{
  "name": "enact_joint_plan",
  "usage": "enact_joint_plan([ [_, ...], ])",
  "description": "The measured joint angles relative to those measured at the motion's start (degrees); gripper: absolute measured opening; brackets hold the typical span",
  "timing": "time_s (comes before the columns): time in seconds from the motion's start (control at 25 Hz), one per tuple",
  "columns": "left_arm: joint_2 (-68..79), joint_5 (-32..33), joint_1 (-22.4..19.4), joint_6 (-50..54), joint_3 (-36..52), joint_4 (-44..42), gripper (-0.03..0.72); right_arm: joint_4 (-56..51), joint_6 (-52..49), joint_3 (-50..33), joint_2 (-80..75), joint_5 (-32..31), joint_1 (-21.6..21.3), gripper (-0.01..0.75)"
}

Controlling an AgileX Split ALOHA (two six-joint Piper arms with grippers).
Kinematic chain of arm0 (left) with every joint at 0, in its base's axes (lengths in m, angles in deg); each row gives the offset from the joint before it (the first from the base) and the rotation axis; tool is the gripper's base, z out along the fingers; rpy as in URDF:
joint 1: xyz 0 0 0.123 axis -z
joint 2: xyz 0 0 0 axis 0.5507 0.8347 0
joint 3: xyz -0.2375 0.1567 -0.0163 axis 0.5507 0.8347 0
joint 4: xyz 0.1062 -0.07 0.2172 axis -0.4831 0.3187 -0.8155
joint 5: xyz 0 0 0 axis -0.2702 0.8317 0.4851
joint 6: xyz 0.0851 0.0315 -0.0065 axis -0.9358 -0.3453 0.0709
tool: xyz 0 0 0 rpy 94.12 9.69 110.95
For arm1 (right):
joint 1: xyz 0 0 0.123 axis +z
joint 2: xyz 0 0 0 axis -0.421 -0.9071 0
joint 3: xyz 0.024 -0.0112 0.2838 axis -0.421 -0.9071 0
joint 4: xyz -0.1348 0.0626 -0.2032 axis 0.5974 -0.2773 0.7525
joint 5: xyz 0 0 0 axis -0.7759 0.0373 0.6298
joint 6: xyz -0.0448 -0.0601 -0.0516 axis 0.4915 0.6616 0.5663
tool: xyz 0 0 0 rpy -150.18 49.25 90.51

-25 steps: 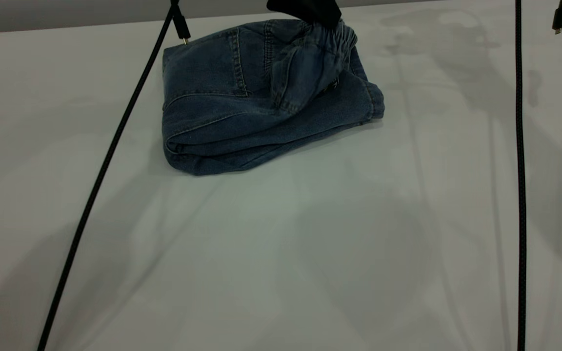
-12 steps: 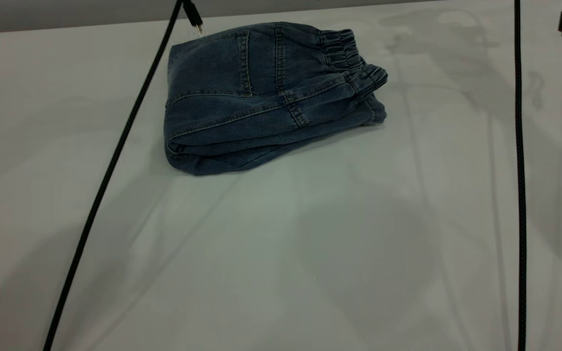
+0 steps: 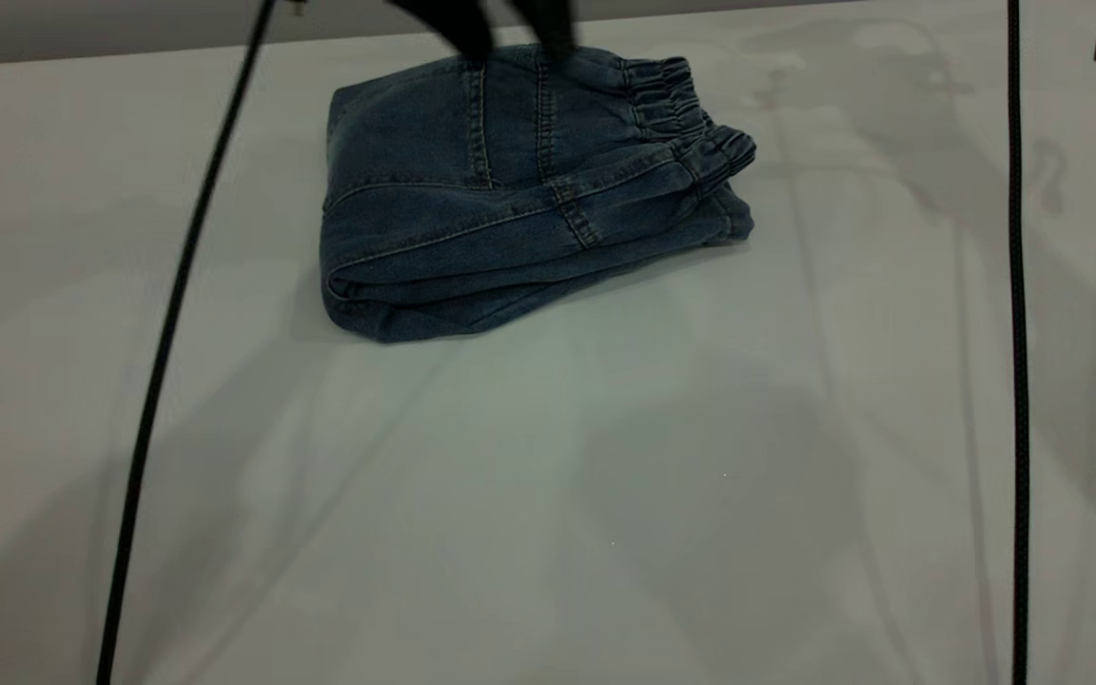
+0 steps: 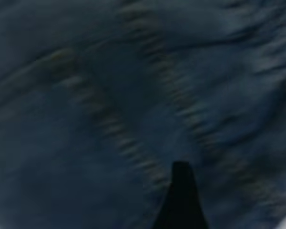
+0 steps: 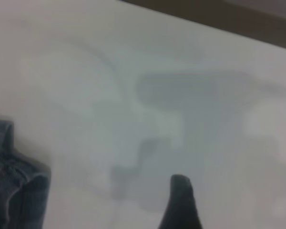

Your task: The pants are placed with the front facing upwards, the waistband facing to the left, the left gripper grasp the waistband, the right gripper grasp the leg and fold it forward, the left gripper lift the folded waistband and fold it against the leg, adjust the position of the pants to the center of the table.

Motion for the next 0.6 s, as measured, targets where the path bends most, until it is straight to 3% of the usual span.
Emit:
enact_joint_plan([
  [0.24,3.2,-2.7,0.0,3.8,0.0,-11.5,0.518,-0.2,0.0,0.0,0.0,-0.5,0.0,0.459],
  [0.6,8.4,-5.3,0.1,3.4,0.0,-8.6,0.518,-0.3,0.0,0.0,0.0,-0.4,0.0,0.459],
])
